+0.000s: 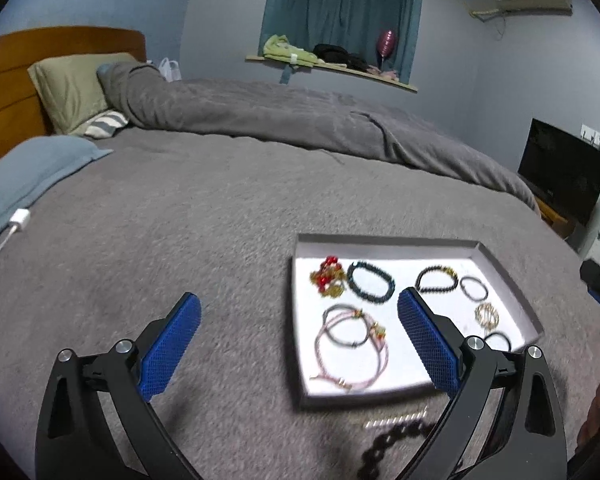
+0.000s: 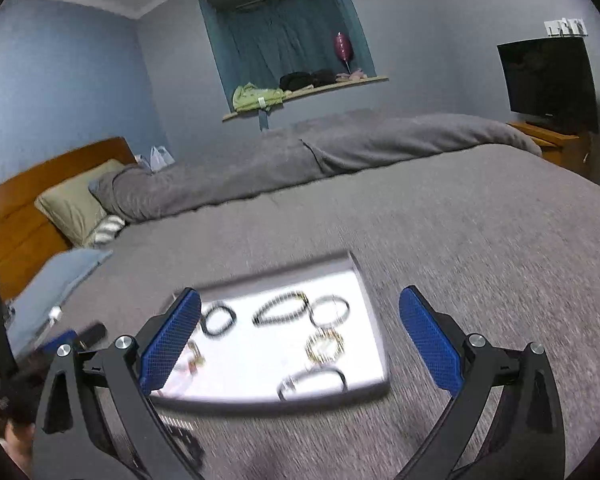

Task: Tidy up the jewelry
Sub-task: 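Withdraw both tools from the tray toward the large black-bead bracelet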

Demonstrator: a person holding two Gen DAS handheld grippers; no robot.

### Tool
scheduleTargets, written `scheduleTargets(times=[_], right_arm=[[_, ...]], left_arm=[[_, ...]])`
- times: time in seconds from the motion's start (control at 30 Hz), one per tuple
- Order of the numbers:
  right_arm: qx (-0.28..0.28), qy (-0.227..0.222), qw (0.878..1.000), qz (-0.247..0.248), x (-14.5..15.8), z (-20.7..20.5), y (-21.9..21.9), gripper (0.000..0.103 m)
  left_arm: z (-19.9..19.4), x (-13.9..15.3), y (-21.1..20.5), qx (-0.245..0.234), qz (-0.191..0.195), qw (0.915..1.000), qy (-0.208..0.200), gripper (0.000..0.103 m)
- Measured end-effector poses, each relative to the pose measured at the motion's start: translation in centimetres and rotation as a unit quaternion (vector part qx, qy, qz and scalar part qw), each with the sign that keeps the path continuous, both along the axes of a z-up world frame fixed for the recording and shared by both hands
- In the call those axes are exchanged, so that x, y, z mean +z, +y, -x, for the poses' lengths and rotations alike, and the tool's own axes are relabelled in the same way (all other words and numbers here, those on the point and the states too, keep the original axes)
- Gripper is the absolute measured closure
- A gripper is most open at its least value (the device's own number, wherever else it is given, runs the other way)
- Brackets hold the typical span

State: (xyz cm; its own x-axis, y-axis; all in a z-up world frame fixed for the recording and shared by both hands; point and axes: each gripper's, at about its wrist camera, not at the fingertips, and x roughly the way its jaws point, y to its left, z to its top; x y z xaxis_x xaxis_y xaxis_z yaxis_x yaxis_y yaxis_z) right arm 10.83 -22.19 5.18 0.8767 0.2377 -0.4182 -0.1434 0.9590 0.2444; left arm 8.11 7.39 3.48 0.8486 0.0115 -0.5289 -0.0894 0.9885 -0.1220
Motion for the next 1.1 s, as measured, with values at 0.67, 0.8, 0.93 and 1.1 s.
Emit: scheduleTargets(times=[0.67,0.8,0.93,1.1], right_arm=[[0.097,0.047,0.991,0.083,-5.4,5.3,5.2,0.005],[0.113,0.051,0.987,0.101,-6.1,5.4,6.8,0.005],[0.126,0.058,0.984,0.107,-6.5,5.2,7.9,0.005],[0.146,0.068,0.981,0.112,-6.9,5.2,9.3,0.005]], left_arm=[[4.2,-2.6,-0.7,-0.023,-0.057,0.9977,0.029,0.005],[4.4,-3.0,0.2,-0.025,-0.036,0.9982,0.04,0.005],[4.2,-3.4,0.5,-0.024,-0.039,0.9979,0.046,0.005],[3.9,-3.7,0.4,-0.028,-0.04,0.9974,0.053,0.005]])
